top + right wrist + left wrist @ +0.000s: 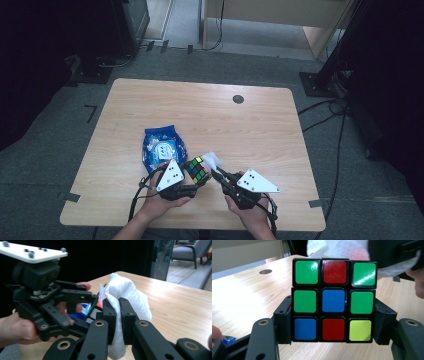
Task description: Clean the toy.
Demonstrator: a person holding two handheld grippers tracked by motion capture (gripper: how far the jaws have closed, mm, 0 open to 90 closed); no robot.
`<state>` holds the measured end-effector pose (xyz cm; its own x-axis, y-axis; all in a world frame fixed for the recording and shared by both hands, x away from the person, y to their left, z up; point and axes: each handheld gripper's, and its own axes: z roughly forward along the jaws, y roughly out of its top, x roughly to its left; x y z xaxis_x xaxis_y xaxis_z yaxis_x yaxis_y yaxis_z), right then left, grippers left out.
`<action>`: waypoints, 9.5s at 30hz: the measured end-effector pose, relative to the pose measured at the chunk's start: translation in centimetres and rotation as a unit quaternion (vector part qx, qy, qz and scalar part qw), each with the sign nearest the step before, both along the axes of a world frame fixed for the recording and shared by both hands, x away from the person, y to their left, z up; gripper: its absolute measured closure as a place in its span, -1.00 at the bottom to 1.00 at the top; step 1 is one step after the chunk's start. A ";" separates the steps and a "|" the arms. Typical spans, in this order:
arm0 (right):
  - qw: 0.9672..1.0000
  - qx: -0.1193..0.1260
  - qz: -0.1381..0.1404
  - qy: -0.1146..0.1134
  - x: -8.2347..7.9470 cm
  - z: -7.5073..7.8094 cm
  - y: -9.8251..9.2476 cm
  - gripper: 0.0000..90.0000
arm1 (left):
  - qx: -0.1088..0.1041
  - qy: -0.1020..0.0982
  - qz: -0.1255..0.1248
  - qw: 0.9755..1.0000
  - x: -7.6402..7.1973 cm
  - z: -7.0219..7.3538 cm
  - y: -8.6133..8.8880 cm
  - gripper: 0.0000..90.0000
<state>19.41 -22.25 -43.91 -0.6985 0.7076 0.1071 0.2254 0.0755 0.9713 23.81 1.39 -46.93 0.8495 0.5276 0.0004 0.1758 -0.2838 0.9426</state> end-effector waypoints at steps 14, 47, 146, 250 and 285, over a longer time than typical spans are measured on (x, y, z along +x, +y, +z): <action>0.998 -0.027 -0.050 0.017 1.6 -1.2 -2.5 0.93 | -0.014 0.006 0.030 0.999 1.1 0.2 1.8 -0.24; 0.986 0.082 -0.058 0.134 2.1 0.0 -0.9 -0.60 | -0.006 0.008 0.012 1.000 0.6 -0.1 0.3 -0.24; 0.978 0.083 -0.015 0.190 2.8 -0.1 -1.8 -0.47 | 0.074 -0.076 0.015 0.994 -0.8 -1.0 -1.3 -0.25; 0.993 -0.094 -0.027 0.062 2.7 -1.6 -2.3 0.88 | 0.001 -0.030 -0.021 0.999 -0.5 0.1 -0.1 -0.24; 0.988 -0.068 -0.129 0.050 3.8 -2.3 -8.2 -0.25 | -0.009 0.004 0.011 1.000 1.2 0.1 1.8 -0.24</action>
